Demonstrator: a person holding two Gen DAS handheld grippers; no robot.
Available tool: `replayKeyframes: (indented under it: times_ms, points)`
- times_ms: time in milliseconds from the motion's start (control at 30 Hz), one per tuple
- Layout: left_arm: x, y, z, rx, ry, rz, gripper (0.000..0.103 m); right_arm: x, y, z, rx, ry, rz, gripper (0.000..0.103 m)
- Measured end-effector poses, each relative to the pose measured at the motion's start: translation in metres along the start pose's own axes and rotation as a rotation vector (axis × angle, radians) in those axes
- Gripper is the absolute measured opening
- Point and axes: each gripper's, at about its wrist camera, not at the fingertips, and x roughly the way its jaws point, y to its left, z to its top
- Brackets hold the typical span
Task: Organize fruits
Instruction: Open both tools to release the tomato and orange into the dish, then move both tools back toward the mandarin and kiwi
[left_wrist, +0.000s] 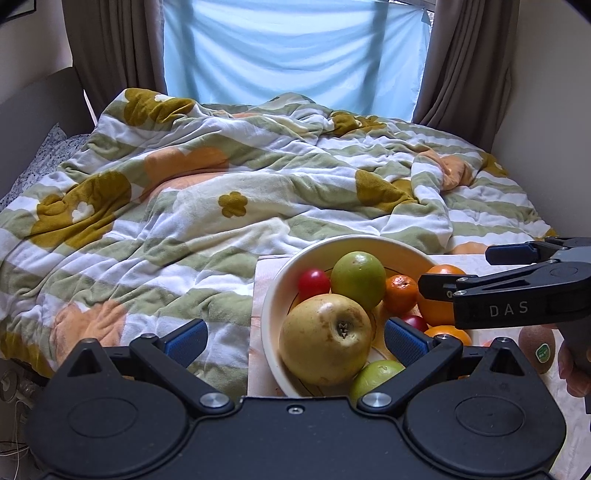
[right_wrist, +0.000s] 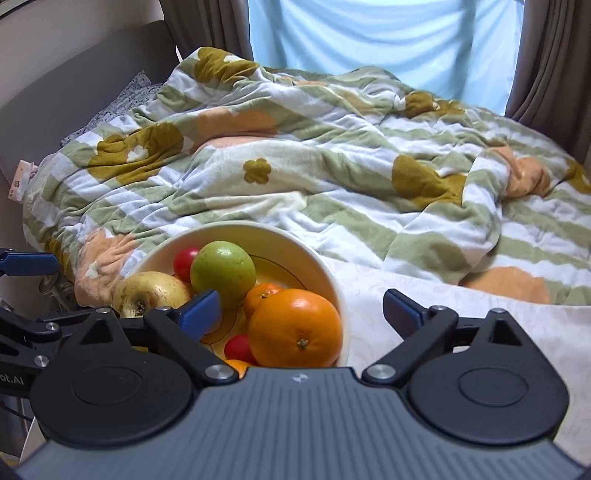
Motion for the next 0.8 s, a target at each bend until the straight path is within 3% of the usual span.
replayKeyframes:
  times_ms: [400,800]
  points:
    - [-0.033,-0.003,-0.003,0.024,-0.059,-0.01,0.103,-0.035,0.001,-0.001,0.025,-0.042,-0.03,0.103]
    - [-0.073,-0.009,-0.012,0.046,-0.125,-0.026,0.103,-0.101,-0.007,-0.016,0.099,-0.129,-0.08,0.103]
